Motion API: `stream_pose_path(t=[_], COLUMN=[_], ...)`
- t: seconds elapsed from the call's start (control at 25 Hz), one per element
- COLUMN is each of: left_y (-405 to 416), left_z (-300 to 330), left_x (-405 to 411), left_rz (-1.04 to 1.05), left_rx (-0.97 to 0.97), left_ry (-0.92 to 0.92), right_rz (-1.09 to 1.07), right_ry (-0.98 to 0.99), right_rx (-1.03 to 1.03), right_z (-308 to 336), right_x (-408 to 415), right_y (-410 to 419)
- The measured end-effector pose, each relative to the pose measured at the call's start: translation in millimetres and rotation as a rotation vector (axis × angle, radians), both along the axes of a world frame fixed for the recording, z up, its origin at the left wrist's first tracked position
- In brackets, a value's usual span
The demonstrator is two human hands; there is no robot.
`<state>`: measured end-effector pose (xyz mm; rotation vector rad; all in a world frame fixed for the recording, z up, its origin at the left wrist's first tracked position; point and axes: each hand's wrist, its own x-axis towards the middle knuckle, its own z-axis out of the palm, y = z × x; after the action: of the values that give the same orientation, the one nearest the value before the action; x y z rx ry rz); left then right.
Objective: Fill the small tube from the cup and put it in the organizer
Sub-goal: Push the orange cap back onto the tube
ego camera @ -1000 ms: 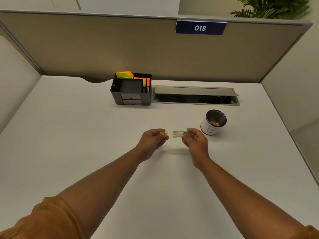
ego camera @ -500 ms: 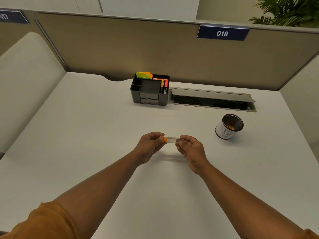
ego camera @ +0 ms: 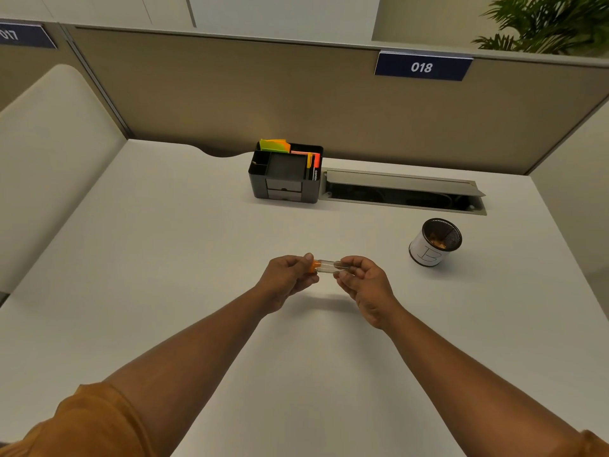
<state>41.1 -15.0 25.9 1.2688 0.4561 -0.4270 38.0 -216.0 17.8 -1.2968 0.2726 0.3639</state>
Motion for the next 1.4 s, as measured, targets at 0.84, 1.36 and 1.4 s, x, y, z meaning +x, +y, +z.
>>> stream_pose_path(t=[0.84,1.36,1.4], left_y=[-15,-18,-16], left_z=[8,-6,-8], left_x=[6,12,12], left_rz=[-0.087,-0.120,-0.135], left_rx=[0.165,0.309,0.378], left_ry=[0.116,0.070,0.040], right_rz=[0.070,0.290,0.305], right_ry=[-0.224,-0.353,-0.361], right_rx=[-0.380,-0.924,-0.968], right_z=[2,-8,-8], right_x=[-1,3,4], right_y=[-7,-3,-3])
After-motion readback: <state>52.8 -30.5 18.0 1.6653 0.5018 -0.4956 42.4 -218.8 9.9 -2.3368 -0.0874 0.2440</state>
